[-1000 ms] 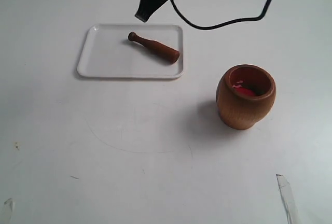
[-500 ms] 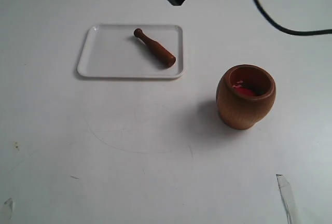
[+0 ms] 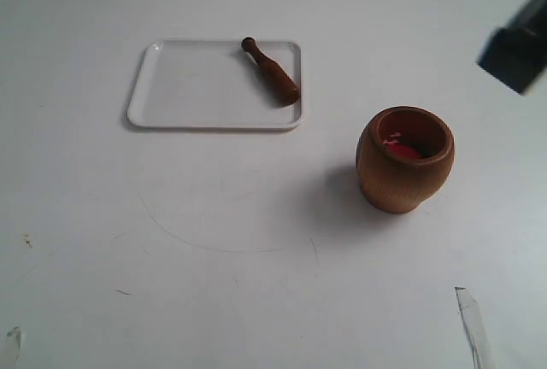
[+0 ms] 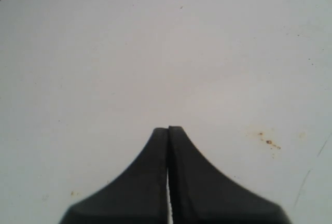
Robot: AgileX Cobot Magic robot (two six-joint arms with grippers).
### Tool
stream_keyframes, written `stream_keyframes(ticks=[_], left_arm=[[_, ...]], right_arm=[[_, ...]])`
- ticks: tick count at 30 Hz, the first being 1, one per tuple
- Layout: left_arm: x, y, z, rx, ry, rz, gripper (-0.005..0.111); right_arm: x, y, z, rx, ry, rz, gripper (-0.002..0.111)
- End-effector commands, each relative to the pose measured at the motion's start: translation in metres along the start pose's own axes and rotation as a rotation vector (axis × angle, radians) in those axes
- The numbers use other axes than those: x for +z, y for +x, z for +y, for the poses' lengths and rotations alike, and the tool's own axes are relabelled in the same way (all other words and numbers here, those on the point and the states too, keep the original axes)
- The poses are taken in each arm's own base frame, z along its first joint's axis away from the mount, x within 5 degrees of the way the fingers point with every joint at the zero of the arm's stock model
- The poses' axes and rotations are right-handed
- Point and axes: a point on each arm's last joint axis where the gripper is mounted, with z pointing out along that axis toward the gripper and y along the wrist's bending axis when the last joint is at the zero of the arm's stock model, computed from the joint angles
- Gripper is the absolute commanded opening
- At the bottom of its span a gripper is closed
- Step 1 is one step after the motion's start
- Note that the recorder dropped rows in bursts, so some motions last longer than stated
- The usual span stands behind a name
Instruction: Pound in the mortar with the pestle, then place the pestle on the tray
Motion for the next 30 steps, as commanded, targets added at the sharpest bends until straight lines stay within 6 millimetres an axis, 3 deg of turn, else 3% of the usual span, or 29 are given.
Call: stream_keyframes(ticks=[1, 5, 10, 15, 22, 24, 30], left_arm=[[0.000, 0.000, -0.001, -0.012, 0.008, -0.007, 0.000], [0.000, 0.000, -0.001, -0.012, 0.008, -0.007, 0.000], [0.000, 0.000, -0.001, -0.012, 0.008, -0.007, 0.000], [0.000, 0.000, -0.001, -0.012, 0.008, -0.007, 0.000], [0.000, 0.000, -0.001, -0.012, 0.008, -0.007, 0.000], [0.000, 0.000, -0.001, -0.012, 0.008, -0.007, 0.000], [0.000, 0.000, -0.001, -0.012, 0.008, -0.007, 0.000]], right_arm=[[-0.047, -0.004, 0.001, 0.055, 0.047, -0.119, 0.000], [-0.102, -0.001, 0.006, 0.131, 0.089, -0.268, 0.000], [-0.147, 0.024, 0.018, 0.183, 0.118, -0.399, 0.000], [-0.141, 0.051, 0.029, 0.338, 0.068, -0.332, 0.000], [-0.132, 0.102, 0.052, 0.244, 0.021, -0.179, 0.000], [-0.131, 0.109, 0.054, 0.235, 0.020, -0.147, 0.000], [-0.132, 0.138, 0.054, 0.280, 0.054, 0.172, 0.000]])
